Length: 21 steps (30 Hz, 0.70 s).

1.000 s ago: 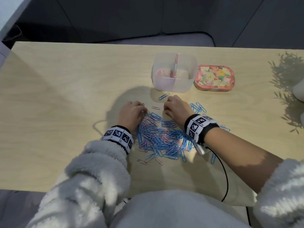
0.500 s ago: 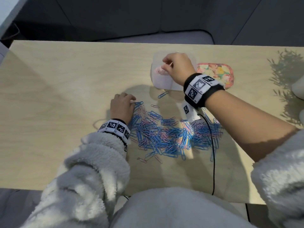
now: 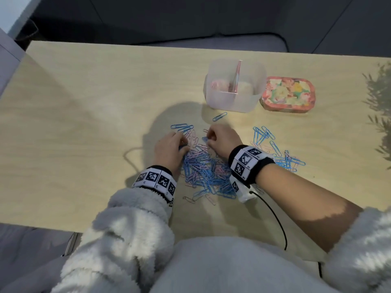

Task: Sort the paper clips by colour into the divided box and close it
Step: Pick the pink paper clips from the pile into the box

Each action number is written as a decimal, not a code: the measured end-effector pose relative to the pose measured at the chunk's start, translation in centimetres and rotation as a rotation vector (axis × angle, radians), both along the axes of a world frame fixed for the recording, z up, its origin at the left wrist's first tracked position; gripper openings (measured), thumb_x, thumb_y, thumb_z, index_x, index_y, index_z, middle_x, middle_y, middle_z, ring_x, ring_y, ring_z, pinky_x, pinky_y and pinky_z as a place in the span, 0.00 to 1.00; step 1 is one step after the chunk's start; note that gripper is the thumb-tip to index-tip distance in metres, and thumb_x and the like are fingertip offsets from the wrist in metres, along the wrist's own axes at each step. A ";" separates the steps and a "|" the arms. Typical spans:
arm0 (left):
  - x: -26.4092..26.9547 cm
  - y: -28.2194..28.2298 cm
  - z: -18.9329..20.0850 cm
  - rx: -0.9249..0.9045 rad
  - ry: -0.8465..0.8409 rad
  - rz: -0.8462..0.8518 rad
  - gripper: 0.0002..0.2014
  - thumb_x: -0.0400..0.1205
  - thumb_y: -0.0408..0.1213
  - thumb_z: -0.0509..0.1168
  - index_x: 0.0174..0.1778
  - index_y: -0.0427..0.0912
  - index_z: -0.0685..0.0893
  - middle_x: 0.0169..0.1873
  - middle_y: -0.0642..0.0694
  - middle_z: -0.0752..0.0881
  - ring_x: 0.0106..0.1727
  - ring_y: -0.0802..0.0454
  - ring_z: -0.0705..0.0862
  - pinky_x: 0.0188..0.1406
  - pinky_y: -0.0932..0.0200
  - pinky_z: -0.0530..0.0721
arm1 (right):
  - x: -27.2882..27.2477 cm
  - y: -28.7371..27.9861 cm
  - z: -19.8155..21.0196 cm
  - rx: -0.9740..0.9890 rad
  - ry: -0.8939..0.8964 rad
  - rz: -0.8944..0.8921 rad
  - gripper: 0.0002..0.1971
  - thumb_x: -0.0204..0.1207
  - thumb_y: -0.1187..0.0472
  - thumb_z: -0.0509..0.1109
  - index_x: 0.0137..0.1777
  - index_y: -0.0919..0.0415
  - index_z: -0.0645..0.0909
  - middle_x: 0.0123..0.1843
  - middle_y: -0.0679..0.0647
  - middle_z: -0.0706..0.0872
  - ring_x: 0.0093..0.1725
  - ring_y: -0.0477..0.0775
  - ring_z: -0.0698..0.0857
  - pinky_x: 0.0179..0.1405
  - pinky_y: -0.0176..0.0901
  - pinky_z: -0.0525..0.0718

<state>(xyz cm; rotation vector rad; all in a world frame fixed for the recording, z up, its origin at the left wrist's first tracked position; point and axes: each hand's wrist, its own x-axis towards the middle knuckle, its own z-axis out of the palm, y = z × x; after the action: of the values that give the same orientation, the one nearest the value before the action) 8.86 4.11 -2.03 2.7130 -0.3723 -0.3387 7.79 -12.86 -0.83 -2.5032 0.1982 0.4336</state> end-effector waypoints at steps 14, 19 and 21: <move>0.9 -1.6 0.2 0.136 -0.110 0.022 0.13 0.81 0.47 0.59 0.55 0.43 0.80 0.56 0.43 0.82 0.59 0.41 0.78 0.57 0.48 0.72 | 0.3 -2.9 1.1 -0.158 -0.146 -0.049 0.14 0.76 0.66 0.62 0.59 0.62 0.84 0.60 0.62 0.83 0.63 0.65 0.77 0.58 0.51 0.77; 1.0 -2.8 0.3 0.219 -0.144 -0.054 0.15 0.80 0.49 0.61 0.57 0.43 0.80 0.57 0.43 0.81 0.60 0.41 0.75 0.59 0.48 0.70 | 1.1 -0.4 1.0 -0.201 -0.025 0.244 0.20 0.67 0.52 0.75 0.55 0.65 0.83 0.57 0.63 0.78 0.60 0.63 0.75 0.56 0.50 0.75; 1.1 -2.9 0.3 0.251 -0.159 -0.099 0.13 0.81 0.47 0.61 0.56 0.44 0.80 0.58 0.44 0.81 0.62 0.41 0.75 0.60 0.48 0.70 | 0.6 -0.2 0.8 -0.140 -0.054 0.228 0.16 0.68 0.57 0.75 0.54 0.64 0.84 0.55 0.63 0.78 0.59 0.63 0.76 0.54 0.49 0.75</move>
<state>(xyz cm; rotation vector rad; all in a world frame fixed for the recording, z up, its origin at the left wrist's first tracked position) 9.99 1.20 -1.70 2.9842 -0.5429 -0.2092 8.37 -13.05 -0.02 -2.6836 -0.0818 0.4561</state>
